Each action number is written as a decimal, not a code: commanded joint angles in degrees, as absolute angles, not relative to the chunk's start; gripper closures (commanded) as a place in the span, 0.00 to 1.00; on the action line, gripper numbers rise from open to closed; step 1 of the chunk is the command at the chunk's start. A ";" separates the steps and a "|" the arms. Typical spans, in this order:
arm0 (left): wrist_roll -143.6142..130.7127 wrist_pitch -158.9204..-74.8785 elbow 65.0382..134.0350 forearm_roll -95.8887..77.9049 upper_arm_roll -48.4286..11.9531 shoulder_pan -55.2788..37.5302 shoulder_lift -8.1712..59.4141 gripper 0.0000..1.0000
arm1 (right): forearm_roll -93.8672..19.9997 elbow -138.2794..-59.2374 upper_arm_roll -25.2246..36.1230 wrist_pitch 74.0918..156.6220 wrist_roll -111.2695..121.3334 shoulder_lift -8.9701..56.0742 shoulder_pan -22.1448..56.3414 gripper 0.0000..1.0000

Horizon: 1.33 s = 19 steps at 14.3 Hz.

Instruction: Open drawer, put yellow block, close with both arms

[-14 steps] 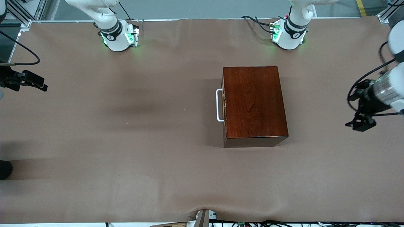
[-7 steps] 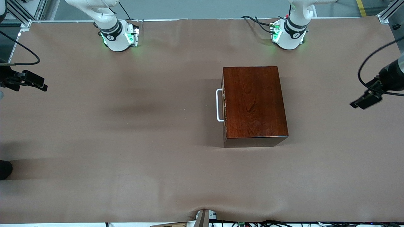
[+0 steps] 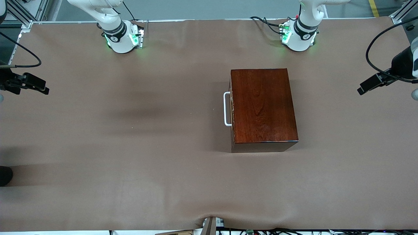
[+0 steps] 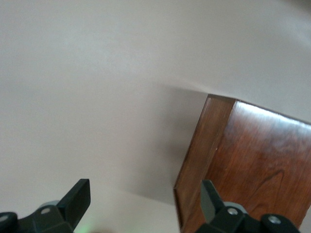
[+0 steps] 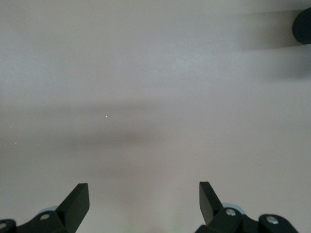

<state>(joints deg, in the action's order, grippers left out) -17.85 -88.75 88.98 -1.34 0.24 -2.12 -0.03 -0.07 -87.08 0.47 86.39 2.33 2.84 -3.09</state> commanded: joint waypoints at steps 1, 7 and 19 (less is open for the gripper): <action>-9.87 -88.86 90.88 -2.37 0.70 -1.76 -1.40 0.00 | 0.09 -88.42 -0.44 86.31 2.64 1.23 -4.31 0.00; -3.43 -85.69 90.35 0.08 -1.04 -2.29 -1.67 0.00 | 0.09 -88.33 -0.44 86.31 2.64 1.23 -4.22 0.00; 0.17 -85.52 89.74 1.23 -2.20 -1.67 -1.49 0.00 | 0.09 -88.24 -0.53 86.40 2.55 1.23 -4.22 0.00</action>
<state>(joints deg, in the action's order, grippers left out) -0.81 -86.24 89.65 1.42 -2.09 -1.94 -0.38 -0.07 -87.08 0.44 86.39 2.33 2.84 -3.09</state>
